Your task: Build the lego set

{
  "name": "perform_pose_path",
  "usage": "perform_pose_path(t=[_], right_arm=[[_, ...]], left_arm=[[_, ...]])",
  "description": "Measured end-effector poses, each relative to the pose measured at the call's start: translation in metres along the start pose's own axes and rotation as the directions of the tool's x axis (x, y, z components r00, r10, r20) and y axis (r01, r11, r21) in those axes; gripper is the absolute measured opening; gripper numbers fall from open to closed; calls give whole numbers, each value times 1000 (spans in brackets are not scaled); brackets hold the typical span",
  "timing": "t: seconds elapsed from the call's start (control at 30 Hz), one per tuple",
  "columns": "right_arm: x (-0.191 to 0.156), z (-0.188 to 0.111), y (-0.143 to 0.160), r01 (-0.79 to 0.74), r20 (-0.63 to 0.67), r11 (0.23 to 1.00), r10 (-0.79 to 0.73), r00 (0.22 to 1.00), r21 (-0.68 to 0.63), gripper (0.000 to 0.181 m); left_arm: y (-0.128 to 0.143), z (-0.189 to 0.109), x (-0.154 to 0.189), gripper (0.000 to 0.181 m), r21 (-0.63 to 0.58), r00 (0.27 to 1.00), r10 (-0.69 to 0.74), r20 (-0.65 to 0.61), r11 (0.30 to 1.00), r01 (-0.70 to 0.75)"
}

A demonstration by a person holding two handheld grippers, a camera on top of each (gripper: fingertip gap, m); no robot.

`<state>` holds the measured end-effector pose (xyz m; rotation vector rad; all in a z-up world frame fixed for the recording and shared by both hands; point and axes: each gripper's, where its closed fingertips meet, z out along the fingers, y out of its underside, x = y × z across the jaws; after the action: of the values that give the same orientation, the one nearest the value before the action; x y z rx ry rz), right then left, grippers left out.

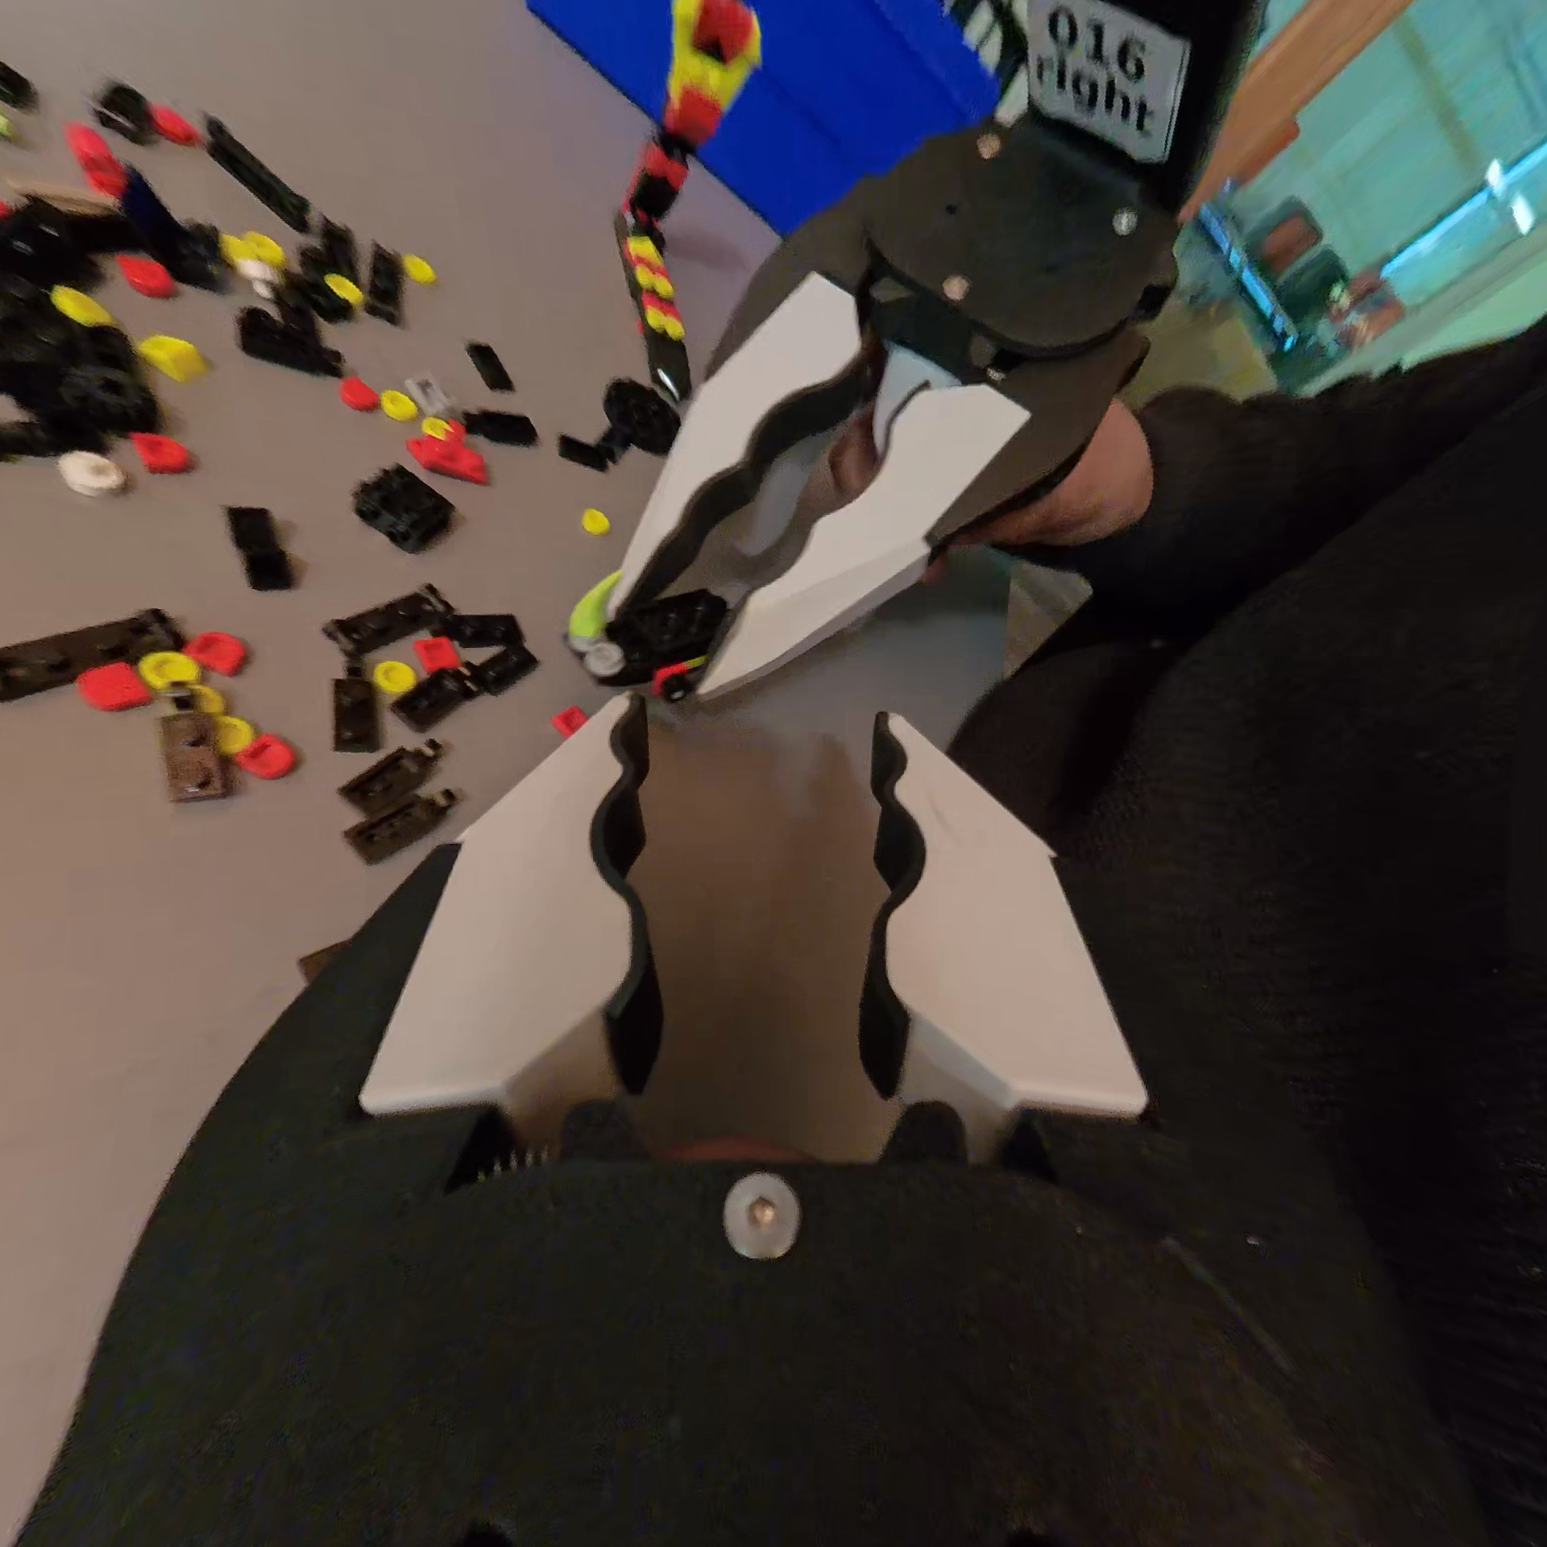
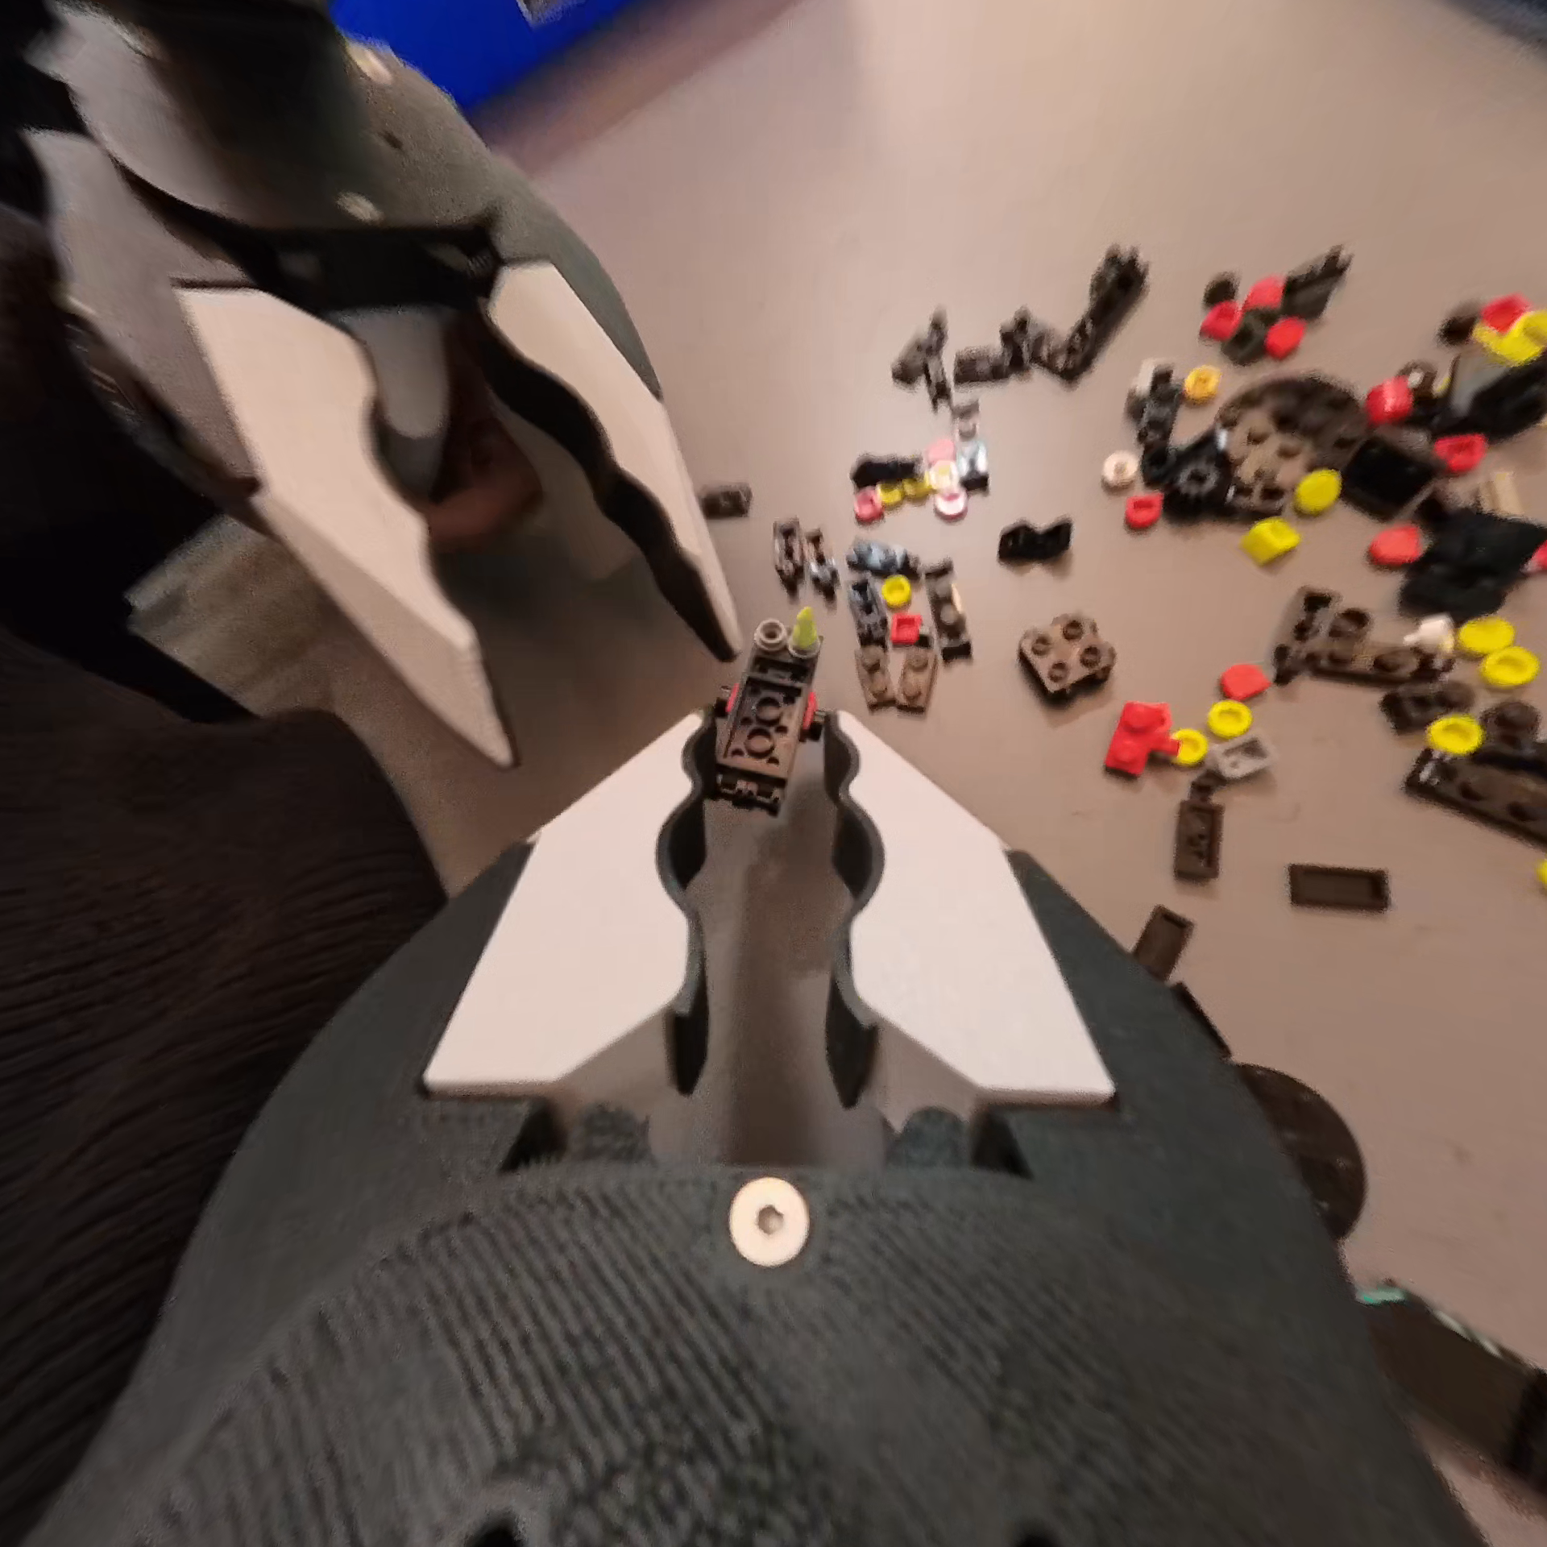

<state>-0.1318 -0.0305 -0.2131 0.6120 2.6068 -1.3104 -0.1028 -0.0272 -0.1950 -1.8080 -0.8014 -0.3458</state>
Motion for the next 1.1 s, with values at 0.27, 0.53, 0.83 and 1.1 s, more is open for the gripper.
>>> perform_pose_path(t=[0.27, 0.53, 0.83, 1.1], right_arm=[[-37, -42, -53, -171, 374, 933, 42, 926, 318, 23], [-64, -53, -64, -225, 534, 901, -9, 845, 372, 23], [-67, -50, -65, -209, 518, 899, -23, 855, 384, 23], [-66, -46, -66, -220, 513, 894, -12, 859, 389, 23]], left_arm=[[-56, -41, 17, 37, 315, 945, -152, -290, 917, 244], [-58, -42, 40, 30, 317, 921, -89, -380, 923, 220], [-62, -49, 47, 14, 331, 890, -92, -446, 907, 260], [-63, -50, 44, 13, 346, 895, -91, -437, 901, 260]])
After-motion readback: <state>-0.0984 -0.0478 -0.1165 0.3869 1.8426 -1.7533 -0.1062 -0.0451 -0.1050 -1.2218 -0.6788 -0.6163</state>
